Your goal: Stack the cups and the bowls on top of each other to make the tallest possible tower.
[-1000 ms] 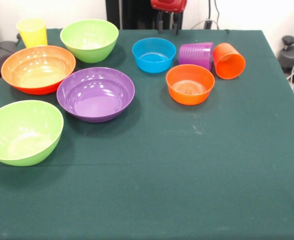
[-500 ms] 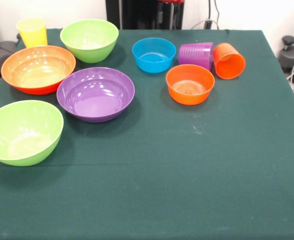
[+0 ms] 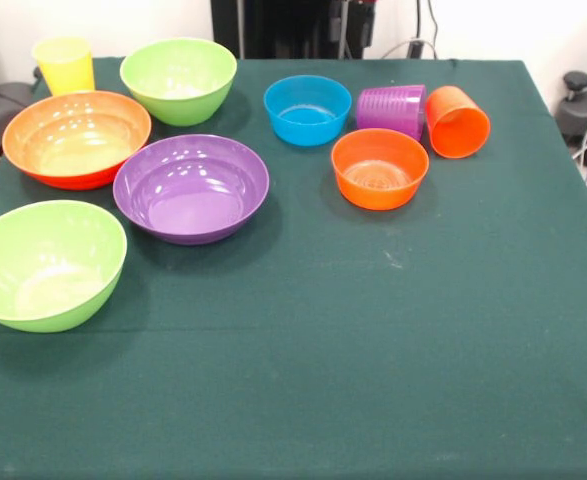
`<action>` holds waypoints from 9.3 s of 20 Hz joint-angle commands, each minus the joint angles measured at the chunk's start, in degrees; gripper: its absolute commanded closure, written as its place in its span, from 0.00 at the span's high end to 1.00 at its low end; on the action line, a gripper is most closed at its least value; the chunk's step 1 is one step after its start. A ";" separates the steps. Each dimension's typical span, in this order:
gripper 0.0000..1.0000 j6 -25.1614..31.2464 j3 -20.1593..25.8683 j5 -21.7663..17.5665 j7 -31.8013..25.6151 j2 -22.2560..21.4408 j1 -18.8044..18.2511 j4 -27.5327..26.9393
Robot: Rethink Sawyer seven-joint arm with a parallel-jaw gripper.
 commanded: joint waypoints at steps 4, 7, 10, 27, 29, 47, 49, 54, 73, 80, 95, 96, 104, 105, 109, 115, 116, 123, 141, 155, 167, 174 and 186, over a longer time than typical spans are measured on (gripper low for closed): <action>1.00 -9.69 1.38 5.64 5.44 1.49 2.00 3.01; 1.00 -10.32 0.47 5.10 4.31 1.42 1.43 2.41; 1.00 -9.25 0.43 4.11 5.53 2.17 0.86 3.14; 1.00 9.20 2.33 -6.71 12.18 14.78 -9.47 15.17; 1.00 9.23 1.40 -7.55 10.77 14.78 -11.21 15.56; 1.00 12.21 -5.33 -14.32 3.07 17.19 -19.41 15.92; 1.00 12.52 -5.73 -14.76 2.94 17.27 -19.76 15.98; 1.00 13.20 -5.97 -15.29 3.04 16.88 -20.25 16.46; 1.00 14.74 -6.83 -15.10 4.27 16.38 -23.23 16.83; 1.00 13.89 -7.53 -15.21 3.49 15.37 -24.80 16.18; 1.00 15.28 -5.84 -12.45 6.14 12.93 -23.91 18.13; 1.00 15.07 -5.87 -12.55 6.04 12.73 -24.05 18.08; 1.00 14.48 -6.40 -12.59 5.46 11.98 -24.34 17.57; 1.00 14.71 -6.43 -12.53 5.55 12.04 -24.28 17.61; 1.00 16.91 -5.95 -11.87 7.11 13.27 -23.50 18.13; 1.00 20.62 -4.94 -10.78 10.08 15.73 -21.88 18.96; 1.00 21.12 -4.69 -10.50 10.63 16.02 -21.53 19.12; 1.00 23.17 -2.58 -9.43 13.52 17.79 -19.89 20.46; 1.00 21.76 -0.21 -8.37 14.90 18.01 -18.26 20.87; 1.00 23.13 -1.60 -9.55 14.64 18.54 -23.42 21.56; 1.00 21.04 -2.87 -11.20 8.71 16.17 -31.75 21.45; 1.00 21.16 -2.93 -12.29 5.43 17.07 -35.01 21.36; 1.00 21.18 -2.90 -13.04 2.85 18.72 -35.07 20.87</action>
